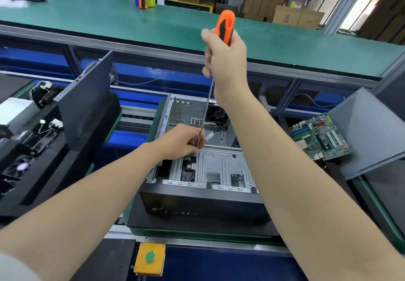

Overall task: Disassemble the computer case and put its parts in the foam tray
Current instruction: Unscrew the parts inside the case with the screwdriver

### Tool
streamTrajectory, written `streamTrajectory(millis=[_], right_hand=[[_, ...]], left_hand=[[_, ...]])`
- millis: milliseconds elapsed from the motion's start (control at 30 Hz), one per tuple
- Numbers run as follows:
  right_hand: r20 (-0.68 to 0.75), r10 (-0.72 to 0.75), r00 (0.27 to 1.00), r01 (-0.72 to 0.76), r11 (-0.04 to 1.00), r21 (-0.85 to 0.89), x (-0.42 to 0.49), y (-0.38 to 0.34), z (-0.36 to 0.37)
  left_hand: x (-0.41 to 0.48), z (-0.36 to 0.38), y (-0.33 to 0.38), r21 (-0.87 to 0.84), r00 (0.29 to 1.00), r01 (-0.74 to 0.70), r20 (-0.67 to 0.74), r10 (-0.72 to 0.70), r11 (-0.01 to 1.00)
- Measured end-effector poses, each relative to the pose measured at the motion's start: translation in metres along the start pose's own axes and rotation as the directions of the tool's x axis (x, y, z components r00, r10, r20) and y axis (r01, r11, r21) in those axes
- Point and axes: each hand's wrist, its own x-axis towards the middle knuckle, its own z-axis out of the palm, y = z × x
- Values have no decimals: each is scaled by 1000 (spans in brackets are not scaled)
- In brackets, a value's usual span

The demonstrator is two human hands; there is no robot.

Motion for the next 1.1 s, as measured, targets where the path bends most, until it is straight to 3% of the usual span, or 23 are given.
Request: streamTrajectory(millis=[100, 200, 333, 400, 500, 733, 900, 1000, 1100], right_hand=[[-78, 47, 996, -44, 998, 44, 3, -1, 9], [-45, 51, 998, -47, 996, 76, 5, 2, 12], [90, 34, 995, -44, 992, 114, 6, 6, 13], [220, 34, 975, -73, 982, 176, 7, 7, 11], [386, 45, 921, -143, 963, 229, 11, 8, 8], [534, 22, 845, -175, 955, 238, 20, 10, 6], [446, -10, 895, -120, 957, 263, 17, 12, 12], [261, -90, 961, 22, 968, 250, 17, 15, 12], [91, -187, 978, 165, 964, 211, 20, 14, 10]], left_hand=[[2, -5, -3, -17, 999, -47, 10, 47, 999], [3, -9, -10, 52, 1000, 0, 1, 0, 999], [7, -12, -15, 156, 942, 139, 283, -179, 978], [12, -13, -16, 184, 902, 194, 353, -249, 964], [20, -14, -12, 94, 873, 259, 404, -275, 961], [30, -17, -9, -91, 825, 350, 502, -261, 932], [26, -20, -8, -108, 833, 334, 499, -239, 936], [25, -25, -10, -122, 829, 362, 495, -260, 924], [28, -27, -12, -150, 815, 387, 518, -262, 910]])
